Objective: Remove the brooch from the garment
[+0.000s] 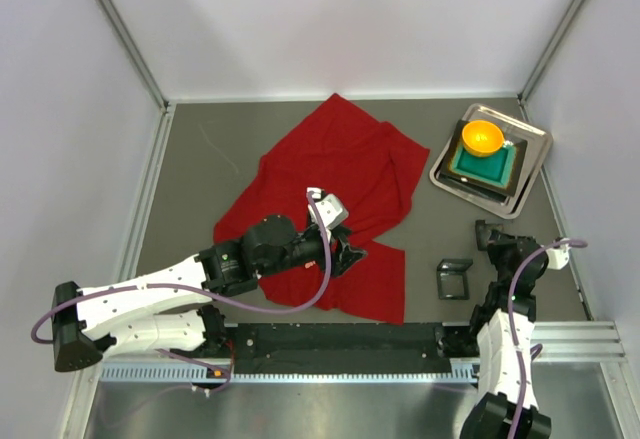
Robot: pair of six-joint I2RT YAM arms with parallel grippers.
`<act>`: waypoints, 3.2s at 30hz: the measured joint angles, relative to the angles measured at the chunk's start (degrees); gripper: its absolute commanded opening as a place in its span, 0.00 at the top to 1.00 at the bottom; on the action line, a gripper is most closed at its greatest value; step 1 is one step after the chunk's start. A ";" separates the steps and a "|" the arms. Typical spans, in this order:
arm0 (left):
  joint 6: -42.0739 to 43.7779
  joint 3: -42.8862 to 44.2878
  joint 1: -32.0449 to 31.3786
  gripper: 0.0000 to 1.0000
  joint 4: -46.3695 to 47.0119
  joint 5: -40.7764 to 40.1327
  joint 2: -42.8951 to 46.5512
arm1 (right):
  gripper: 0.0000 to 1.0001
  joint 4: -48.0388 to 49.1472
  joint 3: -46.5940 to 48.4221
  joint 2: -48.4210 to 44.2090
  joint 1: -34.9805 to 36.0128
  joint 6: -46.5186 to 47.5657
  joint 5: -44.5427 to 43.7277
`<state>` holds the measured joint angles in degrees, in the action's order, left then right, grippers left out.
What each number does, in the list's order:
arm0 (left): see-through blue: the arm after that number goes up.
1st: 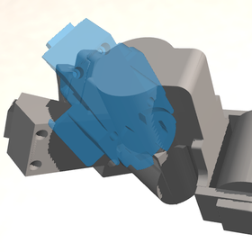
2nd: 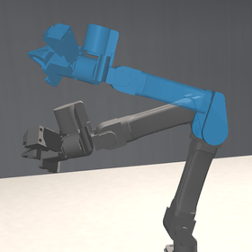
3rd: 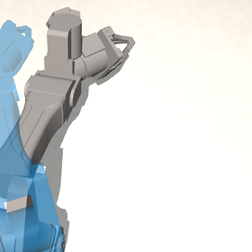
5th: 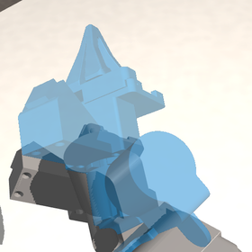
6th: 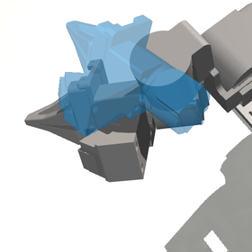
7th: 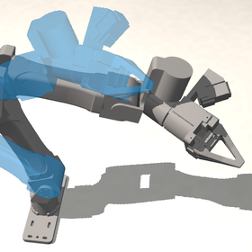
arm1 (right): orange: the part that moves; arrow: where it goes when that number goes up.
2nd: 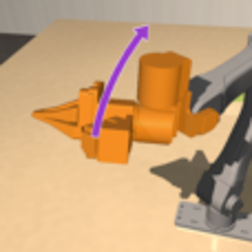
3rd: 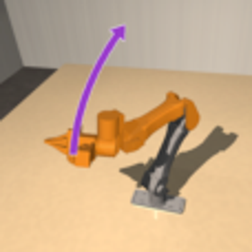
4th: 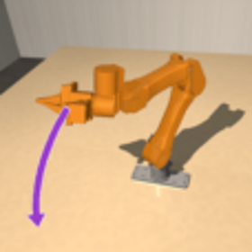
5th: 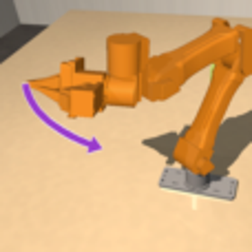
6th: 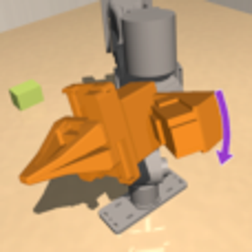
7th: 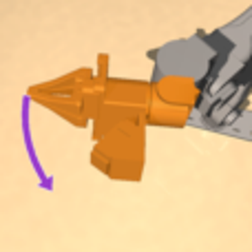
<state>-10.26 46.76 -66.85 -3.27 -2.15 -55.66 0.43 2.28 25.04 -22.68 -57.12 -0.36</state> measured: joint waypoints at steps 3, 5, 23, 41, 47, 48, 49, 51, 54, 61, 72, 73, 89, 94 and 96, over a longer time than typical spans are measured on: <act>-0.02 0.02 0.00 0.37 -0.02 0.20 0.00 | 0.95 -0.04 0.00 0.28 0.00 -0.07 -0.07; 0.00 0.02 0.00 0.37 0.00 0.35 0.00 | 0.90 -0.09 0.00 0.96 0.00 -0.07 -0.11; 0.00 0.00 0.00 0.37 -0.02 1.05 0.00 | 0.55 -6.75 0.00 1.88 -0.02 1.55 -1.53; 0.39 0.04 2.71 0.37 -0.31 1.22 -0.87 | 0.38 -42.25 26.12 6.19 -0.02 3.08 -10.56; -3.65 0.04 9.49 0.36 -0.28 2.05 -3.85 | 0.37 -56.48 41.38 11.89 10.36 3.39 -17.03; -5.09 0.07 11.10 0.36 -0.44 2.67 -4.48 | 0.37 -57.68 44.15 13.84 14.49 3.52 -18.03; -7.37 0.07 13.18 0.36 -0.87 3.08 -5.20 | 0.37 -58.29 46.84 16.11 19.39 3.87 -19.82; -11.23 0.07 16.81 0.38 -2.40 3.67 -6.12 | 0.36 -59.71 52.94 22.53 31.80 5.05 -22.77; -19.26 -1.70 25.05 0.45 -3.93 7.65 -6.32 | 0.36 -57.81 61.83 34.05 49.62 9.16 -26.43; -35.78 -17.14 40.33 0.48 -5.14 18.71 -4.42 | 0.42 -36.79 64.24 50.84 71.23 20.83 -14.29; -54.36 -26.58 41.38 0.60 -7.98 13.90 7.67 | 0.62 -8.09 50.38 61.09 83.91 35.19 1.22; -55.84 -26.95 41.46 0.64 -8.50 12.92 7.54 | 0.63 -6.75 50.38 62.90 84.83 36.87 0.96; -65.90 -29.94 41.70 0.64 -16.52 5.57 4.35 | 0.52 0.17 56.00 78.73 91.62 52.13 -9.90; -66.34 -30.45 41.70 0.64 -17.46 5.27 5.75 | 0.51 0.35 56.70 80.56 91.62 53.31 -12.92; -66.49 -30.73 41.72 0.64 -17.44 5.27 6.25 | 0.50 0.48 57.00 80.87 91.65 53.51 -13.05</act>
<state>-76.75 16.03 -25.12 -20.71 3.11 -49.41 0.91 59.29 105.91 68.97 -3.62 -13.41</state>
